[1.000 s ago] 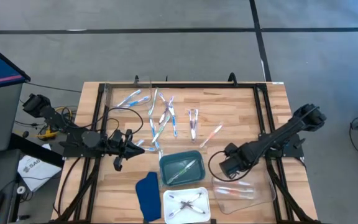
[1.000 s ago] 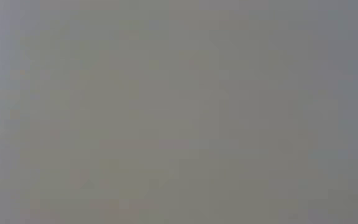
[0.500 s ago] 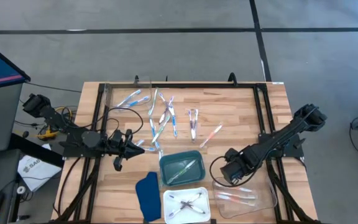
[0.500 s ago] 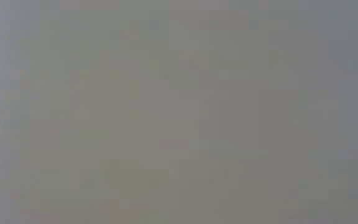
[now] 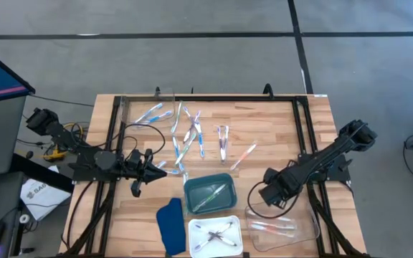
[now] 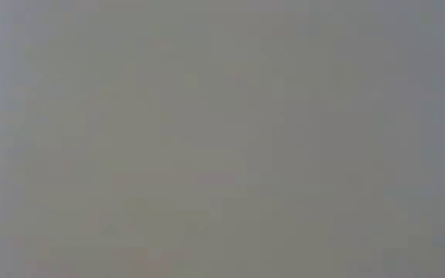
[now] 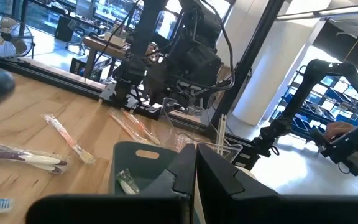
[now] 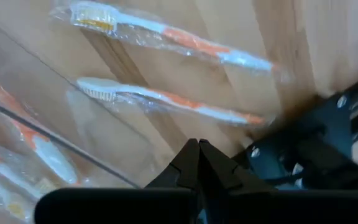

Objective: Pick & Place Toothbrushes
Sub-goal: Adjust the orange toothbrushes

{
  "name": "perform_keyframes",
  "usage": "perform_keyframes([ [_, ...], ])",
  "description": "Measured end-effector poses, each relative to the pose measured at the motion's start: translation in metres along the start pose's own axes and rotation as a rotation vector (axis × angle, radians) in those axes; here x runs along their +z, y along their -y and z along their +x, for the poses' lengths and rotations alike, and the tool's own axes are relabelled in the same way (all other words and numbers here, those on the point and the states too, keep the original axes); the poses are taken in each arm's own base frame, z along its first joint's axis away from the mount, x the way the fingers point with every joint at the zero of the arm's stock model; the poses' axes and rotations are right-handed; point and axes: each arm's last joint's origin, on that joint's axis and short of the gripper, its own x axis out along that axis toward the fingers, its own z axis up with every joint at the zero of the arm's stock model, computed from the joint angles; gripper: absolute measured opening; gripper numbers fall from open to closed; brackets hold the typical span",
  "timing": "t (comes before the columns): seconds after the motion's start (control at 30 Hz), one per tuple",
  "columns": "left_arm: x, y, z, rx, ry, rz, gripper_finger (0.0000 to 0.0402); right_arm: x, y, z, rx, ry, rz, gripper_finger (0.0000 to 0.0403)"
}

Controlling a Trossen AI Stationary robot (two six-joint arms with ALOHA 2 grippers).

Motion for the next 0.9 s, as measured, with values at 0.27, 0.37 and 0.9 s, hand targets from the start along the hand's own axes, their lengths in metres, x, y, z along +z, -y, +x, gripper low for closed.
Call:
perform_keyframes([
  [0.27,-0.004,0.000,0.002,0.003,-0.021,-0.011,0.0008,0.015,0.007,0.000,0.019,0.012,0.260,0.0000],
  [0.37,-0.007,0.000,0.003,0.009,-0.038,-0.009,0.0008,0.025,0.008,0.001,0.086,-0.041,0.448,0.0000],
  [0.9,-0.013,0.003,0.005,-0.016,-0.079,-0.050,0.0008,0.062,0.040,0.044,0.233,-0.188,0.489,0.0000],
])
